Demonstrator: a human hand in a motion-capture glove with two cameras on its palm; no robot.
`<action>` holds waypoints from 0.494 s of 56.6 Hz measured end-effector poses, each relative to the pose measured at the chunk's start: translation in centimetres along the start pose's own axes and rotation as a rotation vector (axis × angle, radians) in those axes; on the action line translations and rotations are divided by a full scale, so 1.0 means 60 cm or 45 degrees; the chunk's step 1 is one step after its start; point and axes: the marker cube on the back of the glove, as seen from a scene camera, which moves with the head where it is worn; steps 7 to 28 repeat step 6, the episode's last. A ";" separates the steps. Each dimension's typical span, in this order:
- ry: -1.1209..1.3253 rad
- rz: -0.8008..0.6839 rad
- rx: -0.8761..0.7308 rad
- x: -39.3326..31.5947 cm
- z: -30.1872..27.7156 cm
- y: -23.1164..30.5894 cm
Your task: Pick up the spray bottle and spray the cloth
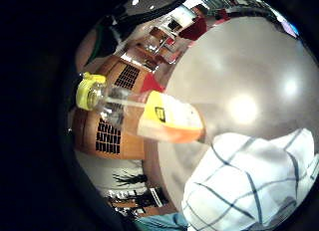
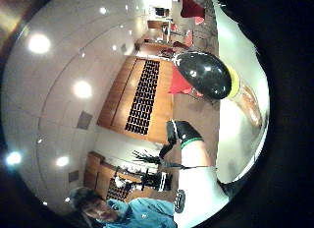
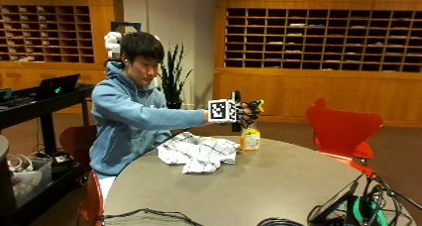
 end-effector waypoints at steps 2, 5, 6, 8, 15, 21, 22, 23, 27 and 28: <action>-0.021 0.001 -0.008 -0.003 -0.006 0.001; -0.042 -0.005 0.000 -0.009 -0.011 0.005; -0.044 -0.007 0.001 -0.009 -0.012 0.005; -0.044 -0.007 0.001 -0.009 -0.012 0.005; -0.044 -0.007 0.001 -0.009 -0.012 0.005; -0.044 -0.007 0.001 -0.009 -0.012 0.005; -0.044 -0.007 0.001 -0.009 -0.012 0.005; -0.044 -0.007 0.001 -0.009 -0.012 0.005; -0.044 -0.007 0.001 -0.009 -0.012 0.005; -0.044 -0.007 0.001 -0.009 -0.012 0.005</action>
